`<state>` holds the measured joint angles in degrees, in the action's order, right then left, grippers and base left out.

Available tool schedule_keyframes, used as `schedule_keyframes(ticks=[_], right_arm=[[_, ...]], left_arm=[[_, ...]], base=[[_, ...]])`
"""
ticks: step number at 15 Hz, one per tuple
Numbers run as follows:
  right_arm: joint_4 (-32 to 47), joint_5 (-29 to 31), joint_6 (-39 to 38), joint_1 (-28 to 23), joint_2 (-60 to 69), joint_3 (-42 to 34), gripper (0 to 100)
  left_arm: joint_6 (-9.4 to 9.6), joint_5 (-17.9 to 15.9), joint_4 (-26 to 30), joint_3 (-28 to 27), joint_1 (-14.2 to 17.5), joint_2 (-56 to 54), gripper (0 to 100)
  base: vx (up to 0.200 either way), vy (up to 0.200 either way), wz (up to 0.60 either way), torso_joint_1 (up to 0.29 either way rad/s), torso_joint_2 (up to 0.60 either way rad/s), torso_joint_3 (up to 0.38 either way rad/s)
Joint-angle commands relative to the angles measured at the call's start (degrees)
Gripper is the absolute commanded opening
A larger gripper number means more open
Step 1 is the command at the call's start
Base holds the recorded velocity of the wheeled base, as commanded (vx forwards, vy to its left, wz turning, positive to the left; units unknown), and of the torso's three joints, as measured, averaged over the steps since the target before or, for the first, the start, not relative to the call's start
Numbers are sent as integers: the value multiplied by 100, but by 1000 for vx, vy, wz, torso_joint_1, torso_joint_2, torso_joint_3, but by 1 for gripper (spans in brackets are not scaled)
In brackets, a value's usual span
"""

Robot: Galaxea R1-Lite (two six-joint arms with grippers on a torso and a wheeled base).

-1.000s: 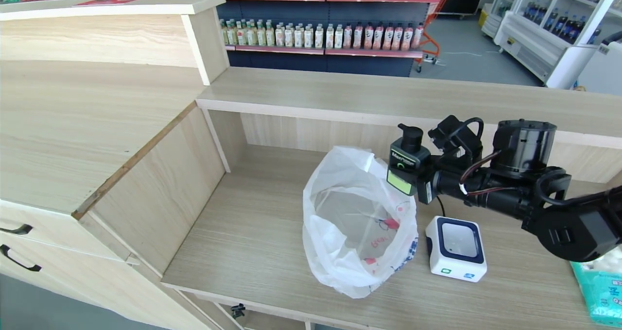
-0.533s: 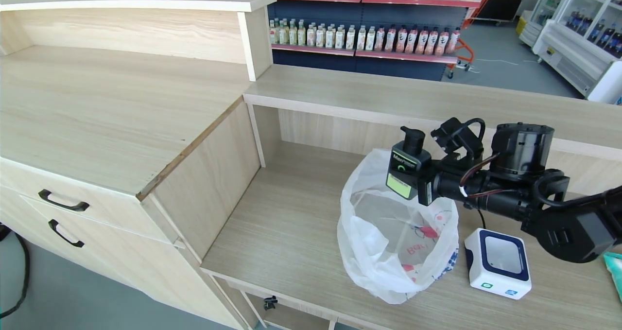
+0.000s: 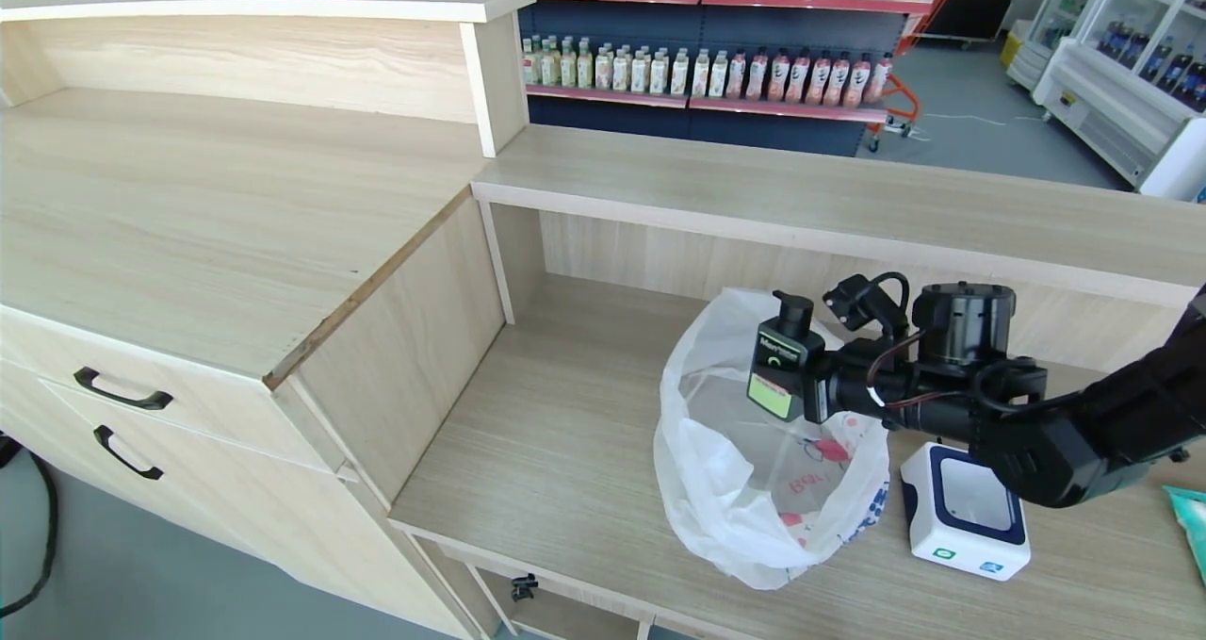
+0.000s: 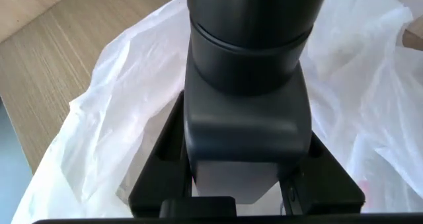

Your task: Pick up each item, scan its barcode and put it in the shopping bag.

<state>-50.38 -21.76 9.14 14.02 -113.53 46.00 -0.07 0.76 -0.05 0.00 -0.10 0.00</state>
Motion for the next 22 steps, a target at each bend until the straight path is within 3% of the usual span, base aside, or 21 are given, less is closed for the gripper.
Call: schedule_keyframes(ticks=[1,14,15,19,22], right_arm=[[-7,-21,17,-136,-319,67,0],[-455,-56,-18,-136,-943,612,0],[-455,-56,-18,-136,-960,630,100],[-472,-56,-18,-136,-969,718,100],[-384,-39,-9,-128,-284,674,100]], left_arm=[[-1,4,-4,0,1,9,100],[-1,4,-4,0,1,9,100],[-1,4,-4,0,1,9,100],[-1,4,-4,0,1,9,100],[-1,4,-4,0,1,9,100]], base=[[0,0,0,0,0,0],[0,0,0,0,0,0],[0,0,0,0,0,0],[0,0,0,0,0,0],[0,0,0,0,0,0]])
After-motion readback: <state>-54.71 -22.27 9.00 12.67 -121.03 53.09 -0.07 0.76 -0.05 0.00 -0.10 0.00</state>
